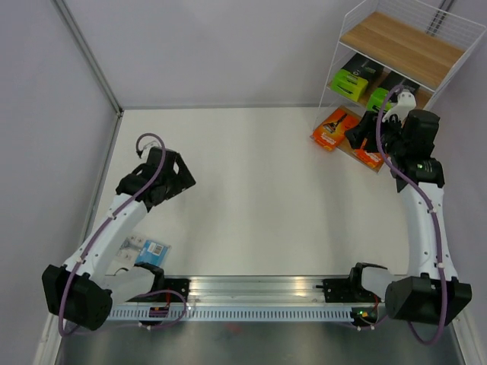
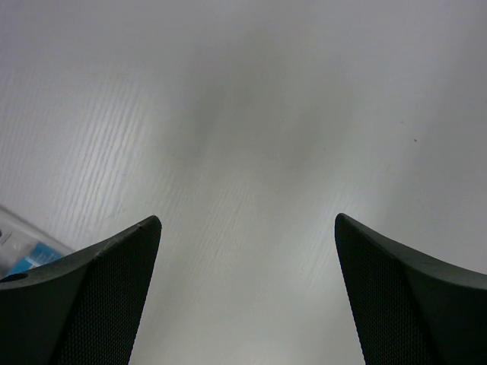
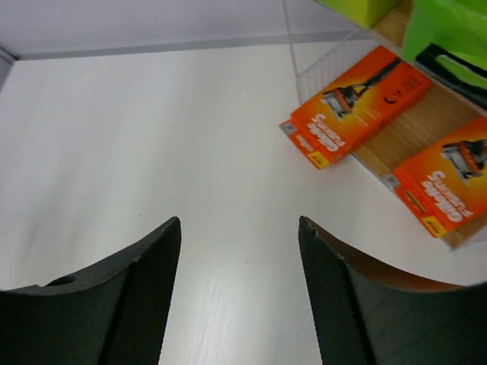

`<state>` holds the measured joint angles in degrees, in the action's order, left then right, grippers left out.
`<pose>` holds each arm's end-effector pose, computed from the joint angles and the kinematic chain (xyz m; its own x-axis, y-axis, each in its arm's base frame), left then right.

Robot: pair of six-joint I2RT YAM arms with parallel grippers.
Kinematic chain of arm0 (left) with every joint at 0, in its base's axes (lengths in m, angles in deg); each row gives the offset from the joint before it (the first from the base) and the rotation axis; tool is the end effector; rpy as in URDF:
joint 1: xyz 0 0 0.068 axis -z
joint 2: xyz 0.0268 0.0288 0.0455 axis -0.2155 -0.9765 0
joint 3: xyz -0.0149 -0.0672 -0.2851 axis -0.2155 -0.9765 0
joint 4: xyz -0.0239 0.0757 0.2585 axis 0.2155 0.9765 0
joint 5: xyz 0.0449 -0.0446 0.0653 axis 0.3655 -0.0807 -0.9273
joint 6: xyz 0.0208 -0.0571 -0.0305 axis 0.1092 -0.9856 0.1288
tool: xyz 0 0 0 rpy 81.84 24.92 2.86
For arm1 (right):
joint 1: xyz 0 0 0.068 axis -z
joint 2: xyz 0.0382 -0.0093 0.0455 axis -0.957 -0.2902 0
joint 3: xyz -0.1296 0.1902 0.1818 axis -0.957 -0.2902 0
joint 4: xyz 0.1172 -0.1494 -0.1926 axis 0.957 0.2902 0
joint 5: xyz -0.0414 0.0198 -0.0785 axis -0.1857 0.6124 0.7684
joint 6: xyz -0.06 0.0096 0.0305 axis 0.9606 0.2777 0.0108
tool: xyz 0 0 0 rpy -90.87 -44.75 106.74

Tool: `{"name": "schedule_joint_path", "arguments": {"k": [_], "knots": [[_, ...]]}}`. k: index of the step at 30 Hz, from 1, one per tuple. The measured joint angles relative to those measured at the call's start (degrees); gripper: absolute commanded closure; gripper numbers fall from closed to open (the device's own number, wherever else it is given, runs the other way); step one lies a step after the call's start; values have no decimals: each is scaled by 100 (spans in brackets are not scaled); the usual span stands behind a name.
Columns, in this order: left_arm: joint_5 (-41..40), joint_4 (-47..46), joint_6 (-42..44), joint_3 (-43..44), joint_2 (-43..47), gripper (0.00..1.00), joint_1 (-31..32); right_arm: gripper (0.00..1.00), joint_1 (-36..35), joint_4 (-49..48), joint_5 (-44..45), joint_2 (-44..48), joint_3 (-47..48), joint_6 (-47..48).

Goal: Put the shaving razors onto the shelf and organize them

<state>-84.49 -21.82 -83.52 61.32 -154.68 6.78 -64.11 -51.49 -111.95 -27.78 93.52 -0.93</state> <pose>0.2319 -0.0663 0.2992 -0.6593 -0.4209 -0.6230 -0.3295 0.9066 -0.2637 0.2732 -0.0219 0.4104 -0.4065 0.1684 -0.8980 -0.1654 0.9531 0.2536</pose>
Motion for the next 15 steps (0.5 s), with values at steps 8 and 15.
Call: {"name": "schedule_joint_path", "arguments": {"k": [8,15], "knots": [[-1156,2009,-2415,-234,603,0,-811,27,-601,-1410,-673,365,-1624,-1311],[-1329,2028,-2997,-800,448,1,-2533,26,-1692,-2033,-616,83,-1875,-1788]]}}
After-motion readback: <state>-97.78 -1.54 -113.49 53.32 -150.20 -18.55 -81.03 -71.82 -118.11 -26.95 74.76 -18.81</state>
